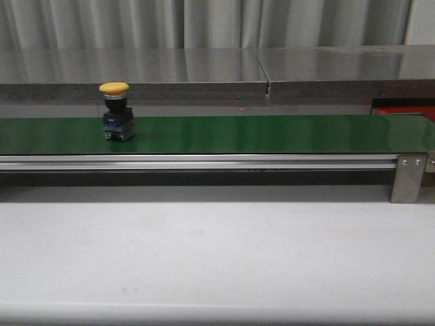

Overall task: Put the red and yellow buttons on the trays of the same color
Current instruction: 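Set the red button on the belt behind the yellow one and release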

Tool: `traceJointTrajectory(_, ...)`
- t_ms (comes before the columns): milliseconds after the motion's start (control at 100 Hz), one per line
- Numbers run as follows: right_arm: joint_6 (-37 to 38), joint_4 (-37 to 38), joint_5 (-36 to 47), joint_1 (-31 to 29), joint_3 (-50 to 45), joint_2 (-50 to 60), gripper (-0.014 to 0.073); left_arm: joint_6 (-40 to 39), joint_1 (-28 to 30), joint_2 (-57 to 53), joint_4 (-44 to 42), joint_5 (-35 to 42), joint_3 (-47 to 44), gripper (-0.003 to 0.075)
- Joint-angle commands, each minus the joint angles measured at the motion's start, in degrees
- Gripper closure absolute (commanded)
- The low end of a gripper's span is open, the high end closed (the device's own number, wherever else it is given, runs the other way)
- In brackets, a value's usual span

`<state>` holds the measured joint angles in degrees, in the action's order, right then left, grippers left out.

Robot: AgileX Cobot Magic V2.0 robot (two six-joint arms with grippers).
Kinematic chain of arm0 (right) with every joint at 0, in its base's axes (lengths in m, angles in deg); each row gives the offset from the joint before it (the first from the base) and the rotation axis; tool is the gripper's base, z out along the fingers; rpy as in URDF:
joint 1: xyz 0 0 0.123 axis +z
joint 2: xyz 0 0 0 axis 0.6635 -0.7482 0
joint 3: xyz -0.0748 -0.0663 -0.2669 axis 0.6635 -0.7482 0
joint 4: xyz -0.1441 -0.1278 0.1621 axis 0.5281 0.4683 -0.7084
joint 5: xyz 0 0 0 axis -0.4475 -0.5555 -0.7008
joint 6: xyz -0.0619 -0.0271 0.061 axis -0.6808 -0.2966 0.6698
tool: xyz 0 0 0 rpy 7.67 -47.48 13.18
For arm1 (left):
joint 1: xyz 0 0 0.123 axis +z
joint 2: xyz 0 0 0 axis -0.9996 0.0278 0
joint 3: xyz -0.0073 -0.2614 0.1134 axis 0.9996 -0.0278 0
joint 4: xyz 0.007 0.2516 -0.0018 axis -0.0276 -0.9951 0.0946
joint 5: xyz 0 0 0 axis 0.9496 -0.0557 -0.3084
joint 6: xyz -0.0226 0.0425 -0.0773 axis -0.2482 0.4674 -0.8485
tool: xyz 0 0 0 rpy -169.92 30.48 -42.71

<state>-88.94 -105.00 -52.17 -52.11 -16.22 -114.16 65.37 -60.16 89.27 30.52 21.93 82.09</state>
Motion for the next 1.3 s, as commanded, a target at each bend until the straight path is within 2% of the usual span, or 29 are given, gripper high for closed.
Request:
traceJointTrajectory(0, -0.59, -1.07, 3.71, -0.12, 1.48, 0.19, 0.0711, 1.18, -4.23, -3.47, 1.43, 2.38, 1.81, 0.0640)
traceJointTrajectory(180, -0.59, -1.07, 3.71, -0.12, 1.48, 0.19, 0.0711, 3.76, -11.09, -2.32, 1.32, 4.21, 1.81, 0.0640)
traceJointTrajectory(300, -0.59, -1.07, 3.71, -0.12, 1.48, 0.19, 0.0711, 3.76, -13.53, -1.01, 1.32, 5.01, 1.81, 0.0640)
traceJointTrajectory(770, -0.59, -1.07, 3.71, -0.12, 1.48, 0.19, 0.0711, 3.76, -14.08, 3.32, 1.43, 2.02, 1.70, 0.0639)
traceJointTrajectory(880, -0.59, -1.07, 3.71, -0.12, 1.48, 0.19, 0.0711, 3.76, -14.08, 3.32, 1.43, 1.17, 1.70, 0.0619)
traceJointTrajectory(980, -0.59, -1.07, 3.71, -0.12, 1.48, 0.19, 0.0711, 3.76, -14.08, 3.32, 1.43, 0.22, 1.70, 0.0526)
traceJointTrajectory(1170, -0.59, -1.07, 3.71, -0.12, 1.48, 0.19, 0.0711, 3.76, -14.59, 3.09, 1.43, -0.13, 1.70, 0.0161)
traceJointTrajectory(1240, -0.59, -1.07, 3.71, -0.12, 1.48, 0.19, 0.0711, 3.76, -15.13, 2.86, 1.43, -0.13, 1.70, 0.0092)
traceJointTrajectory(1290, -0.59, -1.07, 3.71, -0.12, 1.48, 0.19, 0.0711, 3.76, -15.63, 2.60, 1.43, -0.13, 1.70, 0.0076)
